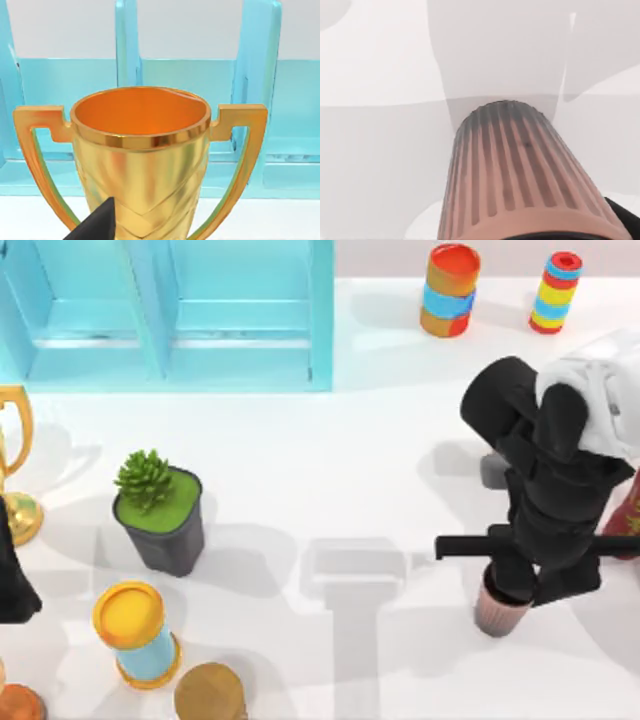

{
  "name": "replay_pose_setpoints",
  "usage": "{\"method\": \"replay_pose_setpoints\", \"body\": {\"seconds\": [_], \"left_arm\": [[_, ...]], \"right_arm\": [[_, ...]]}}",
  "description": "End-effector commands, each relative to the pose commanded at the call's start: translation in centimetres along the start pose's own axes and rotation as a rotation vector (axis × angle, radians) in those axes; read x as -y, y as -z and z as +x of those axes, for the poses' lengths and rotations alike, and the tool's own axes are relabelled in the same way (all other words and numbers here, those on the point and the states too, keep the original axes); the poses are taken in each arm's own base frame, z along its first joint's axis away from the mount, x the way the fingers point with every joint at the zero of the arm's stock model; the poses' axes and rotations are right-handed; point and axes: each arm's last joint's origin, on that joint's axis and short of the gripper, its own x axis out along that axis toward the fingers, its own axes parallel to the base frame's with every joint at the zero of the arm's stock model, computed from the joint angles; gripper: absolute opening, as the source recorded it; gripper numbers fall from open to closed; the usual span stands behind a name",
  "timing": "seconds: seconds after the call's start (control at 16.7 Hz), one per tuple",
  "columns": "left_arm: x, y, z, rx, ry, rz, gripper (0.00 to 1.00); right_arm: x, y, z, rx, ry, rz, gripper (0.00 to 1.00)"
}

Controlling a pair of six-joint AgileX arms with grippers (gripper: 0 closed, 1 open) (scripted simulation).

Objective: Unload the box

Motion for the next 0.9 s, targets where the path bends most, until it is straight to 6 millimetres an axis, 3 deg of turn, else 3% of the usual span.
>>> {"method": "replay_pose_setpoints", "body": {"seconds": [0.06, 0.84, 0.9], "left_arm": [[0.00, 0.00, 0.00, 0.000, 0.000, 0.000, 1.00], [0.00, 0.00, 0.00, 0.000, 0.000, 0.000, 1.00], [0.00, 0.00, 0.00, 0.000, 0.000, 0.000, 1.00]], "right_arm": [[0.00, 0.00, 0.00, 0.000, 0.000, 0.000, 0.00], [0.00, 0.00, 0.00, 0.000, 0.000, 0.000, 0.98], [0.00, 0.00, 0.00, 0.000, 0.000, 0.000, 1.00]]}}
